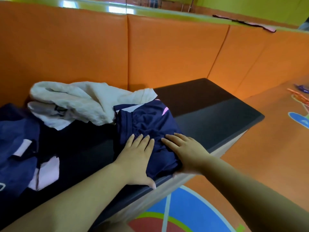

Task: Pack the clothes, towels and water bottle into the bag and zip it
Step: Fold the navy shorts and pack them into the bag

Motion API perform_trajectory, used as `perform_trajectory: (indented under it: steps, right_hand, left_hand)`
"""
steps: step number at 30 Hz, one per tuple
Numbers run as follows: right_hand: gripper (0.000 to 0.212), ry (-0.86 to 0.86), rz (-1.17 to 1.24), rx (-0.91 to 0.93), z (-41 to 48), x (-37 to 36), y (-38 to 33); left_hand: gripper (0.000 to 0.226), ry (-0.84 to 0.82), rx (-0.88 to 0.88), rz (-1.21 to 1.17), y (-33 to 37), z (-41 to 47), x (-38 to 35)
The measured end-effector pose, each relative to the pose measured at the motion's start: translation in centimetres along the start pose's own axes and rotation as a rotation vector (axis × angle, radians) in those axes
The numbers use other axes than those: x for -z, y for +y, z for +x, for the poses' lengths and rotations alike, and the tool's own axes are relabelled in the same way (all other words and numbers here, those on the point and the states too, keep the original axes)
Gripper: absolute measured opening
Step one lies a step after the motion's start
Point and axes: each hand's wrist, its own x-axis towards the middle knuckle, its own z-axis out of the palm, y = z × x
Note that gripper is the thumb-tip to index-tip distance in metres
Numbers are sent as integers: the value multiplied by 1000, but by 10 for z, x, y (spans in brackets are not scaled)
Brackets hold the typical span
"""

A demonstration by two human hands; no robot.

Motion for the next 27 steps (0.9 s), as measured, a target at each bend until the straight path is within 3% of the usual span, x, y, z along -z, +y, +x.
perform_trajectory:
  steps: [8,15,20,24,27]
  right_hand:
    - [68,170,80,88,-16,4,-13]
    - [48,157,228,107,-46,27,-49]
    - [62,151,316,65,-68,44,-79]
    - [97,183,83,73,-71,40,-100]
    - [74,174,79,75,-59,43,-103]
  left_hand:
    - [114,160,-13,-92,-1,-24,-11]
    - [61,377,-44,-187,1,-69,-21]
    - [41,313,32,-359,-1,-104,0]
    - [20,252,115,-494,-14,-112,22]
    - [14,186,98,-486,-13,-116,39]
